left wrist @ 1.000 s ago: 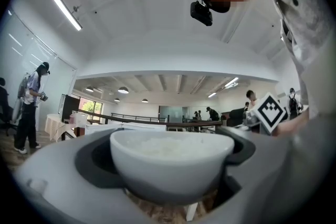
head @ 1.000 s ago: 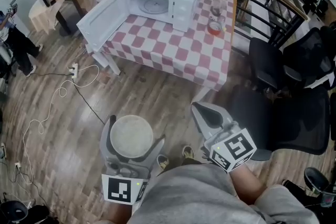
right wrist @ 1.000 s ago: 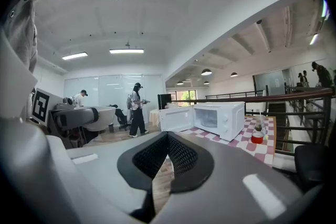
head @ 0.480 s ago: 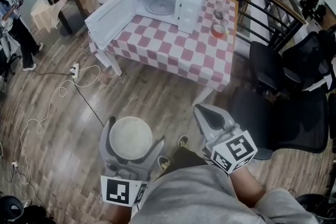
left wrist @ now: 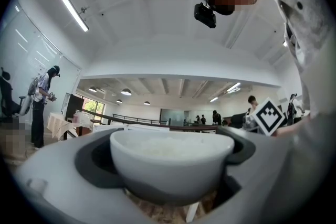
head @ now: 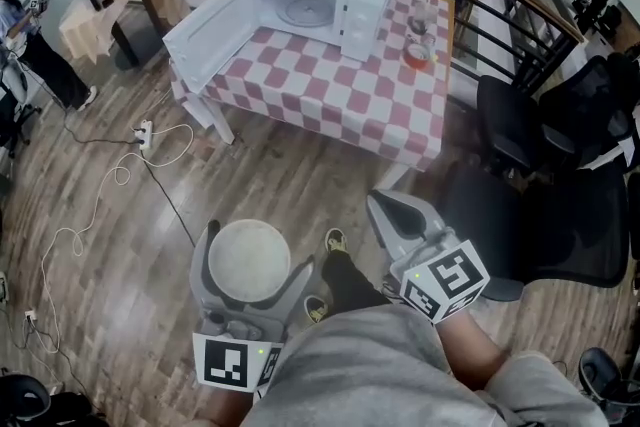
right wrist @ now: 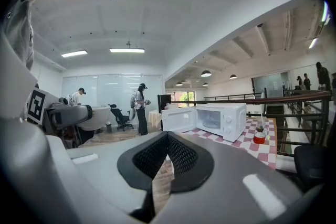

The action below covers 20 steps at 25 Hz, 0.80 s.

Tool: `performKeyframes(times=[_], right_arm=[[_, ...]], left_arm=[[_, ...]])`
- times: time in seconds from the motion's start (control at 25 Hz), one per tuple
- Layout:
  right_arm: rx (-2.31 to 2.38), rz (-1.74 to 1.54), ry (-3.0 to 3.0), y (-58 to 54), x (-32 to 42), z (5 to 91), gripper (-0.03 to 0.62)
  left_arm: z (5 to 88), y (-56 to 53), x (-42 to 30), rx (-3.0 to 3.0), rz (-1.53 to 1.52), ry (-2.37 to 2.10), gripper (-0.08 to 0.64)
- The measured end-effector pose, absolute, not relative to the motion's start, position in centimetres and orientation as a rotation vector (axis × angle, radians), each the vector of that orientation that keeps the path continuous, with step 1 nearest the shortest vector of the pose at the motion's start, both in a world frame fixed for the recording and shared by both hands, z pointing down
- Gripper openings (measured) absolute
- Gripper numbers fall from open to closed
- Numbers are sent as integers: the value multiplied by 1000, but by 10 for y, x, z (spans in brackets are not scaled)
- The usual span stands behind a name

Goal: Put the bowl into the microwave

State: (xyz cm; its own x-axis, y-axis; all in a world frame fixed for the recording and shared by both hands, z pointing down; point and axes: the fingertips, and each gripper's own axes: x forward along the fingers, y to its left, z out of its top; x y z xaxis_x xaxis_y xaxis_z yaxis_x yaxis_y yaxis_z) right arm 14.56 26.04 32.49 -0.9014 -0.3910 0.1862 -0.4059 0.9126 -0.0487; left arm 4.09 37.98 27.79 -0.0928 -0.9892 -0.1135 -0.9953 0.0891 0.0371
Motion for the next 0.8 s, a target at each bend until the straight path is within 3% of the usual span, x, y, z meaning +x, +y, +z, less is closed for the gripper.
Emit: performKeyframes(times=[0.8], right_arm=[[627,119,-2900,149,102,341,-3]], left_arm=[[290,274,-6,-2061,127,2290,545]])
